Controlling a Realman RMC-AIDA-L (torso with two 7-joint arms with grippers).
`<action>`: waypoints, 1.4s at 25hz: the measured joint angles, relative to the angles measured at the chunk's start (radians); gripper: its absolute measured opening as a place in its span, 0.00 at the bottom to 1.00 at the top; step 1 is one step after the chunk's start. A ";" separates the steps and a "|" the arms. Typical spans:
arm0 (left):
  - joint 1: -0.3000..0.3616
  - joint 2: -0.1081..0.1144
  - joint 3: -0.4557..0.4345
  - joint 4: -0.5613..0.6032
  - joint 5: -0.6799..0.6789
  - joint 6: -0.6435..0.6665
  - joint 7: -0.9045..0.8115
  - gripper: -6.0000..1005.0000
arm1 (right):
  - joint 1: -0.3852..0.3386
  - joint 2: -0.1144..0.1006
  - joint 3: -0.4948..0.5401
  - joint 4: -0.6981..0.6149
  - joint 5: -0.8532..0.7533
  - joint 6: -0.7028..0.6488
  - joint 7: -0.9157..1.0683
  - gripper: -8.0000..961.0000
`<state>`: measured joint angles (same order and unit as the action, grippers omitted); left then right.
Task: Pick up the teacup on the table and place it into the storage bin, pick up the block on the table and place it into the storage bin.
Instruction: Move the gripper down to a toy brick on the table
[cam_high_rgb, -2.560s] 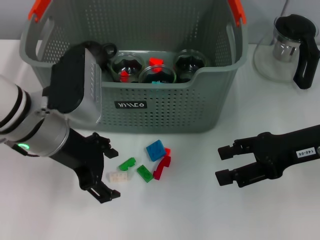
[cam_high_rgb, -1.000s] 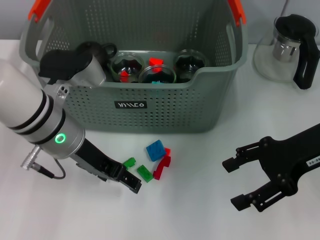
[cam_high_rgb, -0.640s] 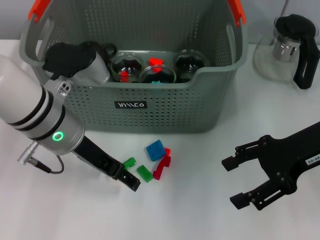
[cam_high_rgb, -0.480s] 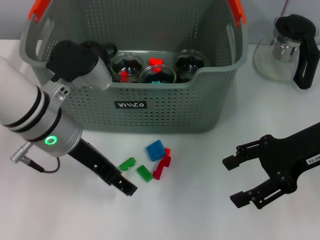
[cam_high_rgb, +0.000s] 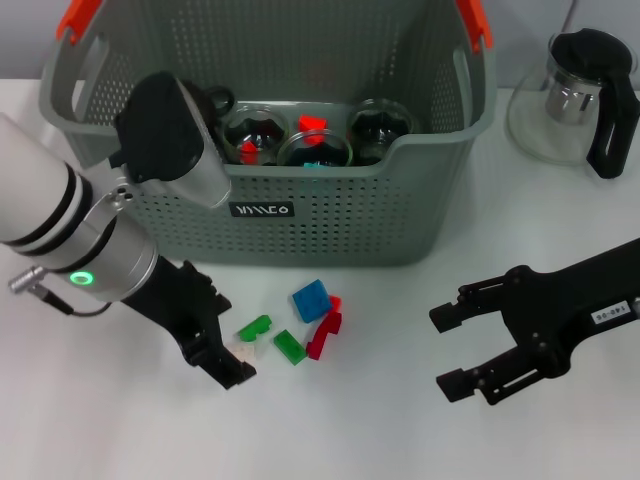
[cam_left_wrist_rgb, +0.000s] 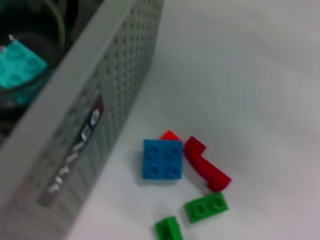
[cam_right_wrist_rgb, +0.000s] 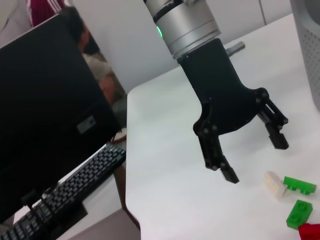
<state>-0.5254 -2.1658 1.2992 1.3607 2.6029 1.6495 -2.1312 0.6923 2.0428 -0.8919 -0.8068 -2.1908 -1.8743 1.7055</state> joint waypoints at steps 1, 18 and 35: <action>-0.004 0.000 0.003 -0.001 0.007 -0.007 0.015 0.93 | 0.000 0.004 0.000 0.000 0.000 0.003 0.004 0.97; 0.003 -0.008 0.090 -0.063 0.092 -0.101 0.123 0.93 | -0.003 0.024 0.002 0.000 0.003 0.028 0.011 0.97; -0.003 -0.011 0.149 -0.090 0.087 -0.099 0.106 0.93 | -0.007 0.022 0.007 0.000 0.001 0.035 0.011 0.97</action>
<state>-0.5282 -2.1767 1.4485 1.2709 2.6895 1.5509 -2.0251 0.6856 2.0647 -0.8852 -0.8068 -2.1901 -1.8392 1.7165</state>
